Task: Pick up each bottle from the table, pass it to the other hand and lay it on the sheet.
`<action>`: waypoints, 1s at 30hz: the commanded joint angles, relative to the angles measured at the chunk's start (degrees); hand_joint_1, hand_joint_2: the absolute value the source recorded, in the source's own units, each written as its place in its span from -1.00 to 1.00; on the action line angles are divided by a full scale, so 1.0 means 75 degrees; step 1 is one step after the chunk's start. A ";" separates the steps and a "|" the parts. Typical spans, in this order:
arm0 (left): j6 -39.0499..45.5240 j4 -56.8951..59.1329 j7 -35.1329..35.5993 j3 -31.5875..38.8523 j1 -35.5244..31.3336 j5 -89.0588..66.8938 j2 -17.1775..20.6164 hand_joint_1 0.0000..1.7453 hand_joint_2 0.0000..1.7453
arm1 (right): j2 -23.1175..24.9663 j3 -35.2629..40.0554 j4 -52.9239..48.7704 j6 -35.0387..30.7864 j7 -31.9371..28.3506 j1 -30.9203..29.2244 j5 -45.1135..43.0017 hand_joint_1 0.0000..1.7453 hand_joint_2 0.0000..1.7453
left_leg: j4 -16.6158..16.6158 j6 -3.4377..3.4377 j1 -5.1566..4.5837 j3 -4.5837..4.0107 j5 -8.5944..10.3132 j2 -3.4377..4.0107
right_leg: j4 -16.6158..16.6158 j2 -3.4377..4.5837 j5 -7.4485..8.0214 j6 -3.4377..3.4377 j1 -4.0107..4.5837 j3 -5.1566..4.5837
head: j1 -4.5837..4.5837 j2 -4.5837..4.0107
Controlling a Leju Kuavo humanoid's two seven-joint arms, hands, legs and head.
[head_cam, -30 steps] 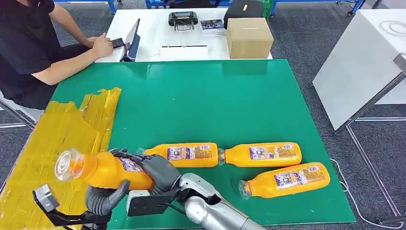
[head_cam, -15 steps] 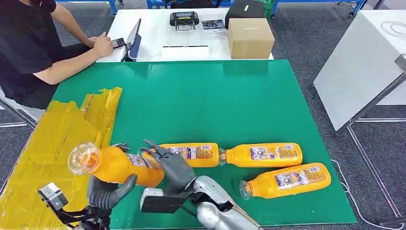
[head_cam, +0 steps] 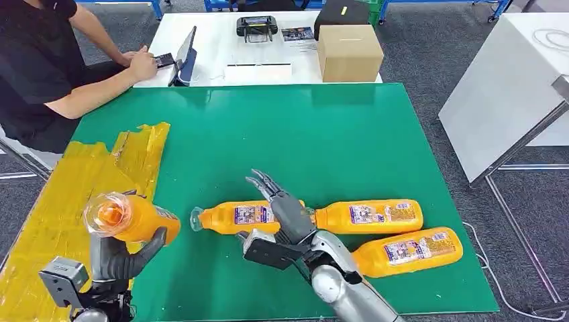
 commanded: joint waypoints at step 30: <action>0.3634 0.5134 0.2034 0.0003 -0.1746 -0.8697 0.2861 1.00 1.00 | -0.0631 0.0979 0.2972 0.2002 0.0184 -0.2535 -0.1211 -1.00 1.00 | -0.0009 -0.0005 0.0016 0.0039 0.0000 -0.0007 | -0.0013 -0.0007 -0.0008 -0.0006 0.0018 0.0050 | 0.0000 0.0000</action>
